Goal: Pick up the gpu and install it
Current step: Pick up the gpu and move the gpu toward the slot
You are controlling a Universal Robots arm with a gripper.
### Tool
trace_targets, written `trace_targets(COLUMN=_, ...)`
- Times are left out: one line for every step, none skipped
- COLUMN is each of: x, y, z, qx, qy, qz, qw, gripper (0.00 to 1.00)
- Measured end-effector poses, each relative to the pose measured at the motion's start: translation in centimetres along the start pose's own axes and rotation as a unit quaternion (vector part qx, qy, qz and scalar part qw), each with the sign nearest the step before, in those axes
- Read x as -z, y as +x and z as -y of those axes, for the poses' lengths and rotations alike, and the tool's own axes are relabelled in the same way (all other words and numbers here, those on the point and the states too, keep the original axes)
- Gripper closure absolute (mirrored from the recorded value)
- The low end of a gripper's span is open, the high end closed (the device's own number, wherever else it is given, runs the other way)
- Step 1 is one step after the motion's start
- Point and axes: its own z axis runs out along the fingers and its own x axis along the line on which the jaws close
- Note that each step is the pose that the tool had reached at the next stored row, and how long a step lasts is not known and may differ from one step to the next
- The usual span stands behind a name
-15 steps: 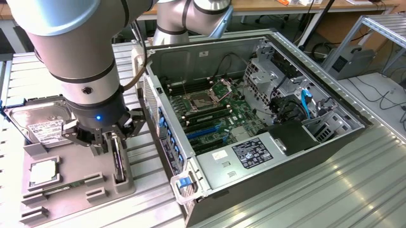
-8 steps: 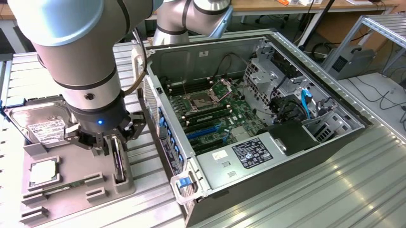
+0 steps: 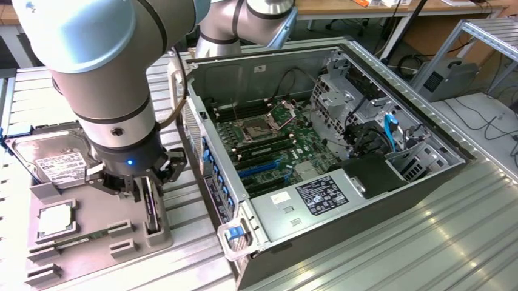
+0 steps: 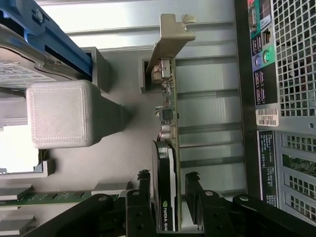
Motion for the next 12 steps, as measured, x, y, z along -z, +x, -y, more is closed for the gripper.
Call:
trace_targets(x=-0.04, y=0.0, z=0.0, qx=0.0, qy=0.0, qz=0.0, qw=1.0, gripper=0.58)
trace_targets(x=-0.05, y=0.0, z=0.01, qx=0.0, qy=0.0001, qz=-0.0001, qw=1.0, gripper=0.58)
trace_targets(x=-0.05, y=0.0, z=0.01, qx=0.0, qy=0.0002, qz=-0.0002, qw=1.0, gripper=0.58)
trace_targets(x=-0.09, y=0.0, z=0.01, qx=0.0, qy=0.0001, qz=-0.0001, qw=1.0, gripper=0.58)
trace_targets(x=-0.17, y=0.0, z=0.0, qx=0.0, qy=-0.0001, qz=0.0001, qw=1.0, gripper=0.58)
trace_targets(x=-0.22, y=0.0, z=0.01, qx=0.0, qy=-0.0001, qz=0.0001, qw=1.0, gripper=0.58)
trace_targets(x=-0.26, y=0.01, z=0.01, qx=0.0, qy=0.0, qz=0.0, qw=1.0, gripper=0.58)
trace_targets(x=-0.33, y=0.01, z=0.02, qx=0.0, qy=0.0, qz=0.0, qw=1.0, gripper=0.58)
trace_targets(x=-0.58, y=0.01, z=0.03, qx=0.0, qy=0.0, qz=0.0, qw=1.0, gripper=0.58)
trace_targets(x=-0.63, y=0.02, z=0.03, qx=0.0, qy=0.0, qz=0.0, qw=1.0, gripper=0.58)
trace_targets(x=-0.64, y=0.02, z=0.03, qx=0.0, qy=0.0001, qz=-0.0001, qw=1.0, gripper=0.58)
trace_targets(x=-0.65, y=0.02, z=0.02, qx=0.0, qy=0.0, qz=0.0, qw=1.0, gripper=0.58)
